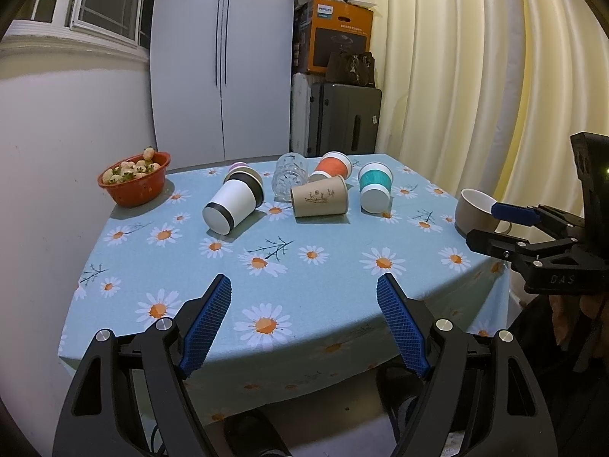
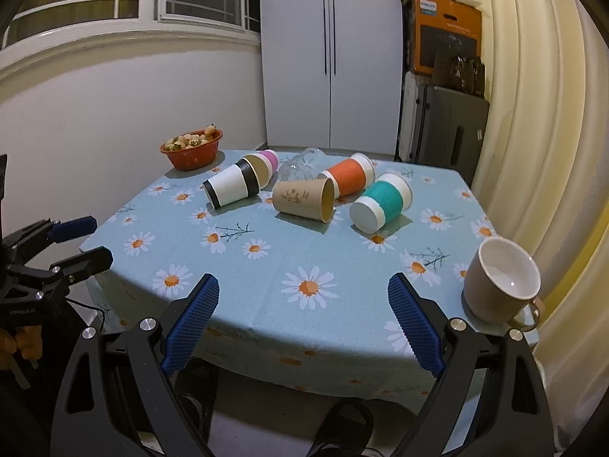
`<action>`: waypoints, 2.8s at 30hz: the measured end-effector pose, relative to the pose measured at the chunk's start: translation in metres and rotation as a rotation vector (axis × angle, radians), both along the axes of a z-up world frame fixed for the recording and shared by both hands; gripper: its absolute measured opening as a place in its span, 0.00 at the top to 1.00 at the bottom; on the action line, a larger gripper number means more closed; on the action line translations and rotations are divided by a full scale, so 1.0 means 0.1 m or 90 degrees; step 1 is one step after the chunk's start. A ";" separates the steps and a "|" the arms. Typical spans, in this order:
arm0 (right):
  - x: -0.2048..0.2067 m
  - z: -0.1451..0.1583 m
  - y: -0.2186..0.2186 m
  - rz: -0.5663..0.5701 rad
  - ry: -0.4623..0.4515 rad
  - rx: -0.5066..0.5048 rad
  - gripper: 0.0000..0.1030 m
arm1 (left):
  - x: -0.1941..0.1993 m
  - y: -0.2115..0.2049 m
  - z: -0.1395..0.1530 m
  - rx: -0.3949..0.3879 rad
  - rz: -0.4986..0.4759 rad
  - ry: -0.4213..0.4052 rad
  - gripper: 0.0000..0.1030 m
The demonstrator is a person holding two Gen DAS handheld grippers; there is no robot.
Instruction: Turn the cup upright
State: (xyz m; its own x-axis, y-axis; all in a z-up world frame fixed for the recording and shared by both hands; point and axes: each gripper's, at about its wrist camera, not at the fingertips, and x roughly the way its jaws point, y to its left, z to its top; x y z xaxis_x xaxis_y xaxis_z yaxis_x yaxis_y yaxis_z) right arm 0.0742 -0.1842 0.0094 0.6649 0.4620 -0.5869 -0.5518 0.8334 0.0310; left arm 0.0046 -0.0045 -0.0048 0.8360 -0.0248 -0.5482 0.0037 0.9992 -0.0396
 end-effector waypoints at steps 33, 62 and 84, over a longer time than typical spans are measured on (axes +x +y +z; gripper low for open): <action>1.44 -0.02 0.75 0.107 0.195 0.043 0.13 | 2.47 0.87 -0.07 0.101 -0.099 0.302 0.25; 1.59 -0.10 0.73 0.139 0.233 0.053 0.13 | 3.24 1.01 -0.66 0.141 -0.130 0.443 0.38; 1.60 0.01 0.39 0.121 0.300 0.152 0.13 | 2.49 0.83 -0.14 -0.170 -0.073 0.405 0.38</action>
State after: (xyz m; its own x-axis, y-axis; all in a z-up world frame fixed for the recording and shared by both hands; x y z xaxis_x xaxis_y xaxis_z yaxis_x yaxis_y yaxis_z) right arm 0.2344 -0.1454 0.0103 0.2486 0.7048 -0.6644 -0.5727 0.6602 0.4860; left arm 0.2541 0.0780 -0.0190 0.3392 -0.2949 -0.8933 0.0029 0.9499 -0.3125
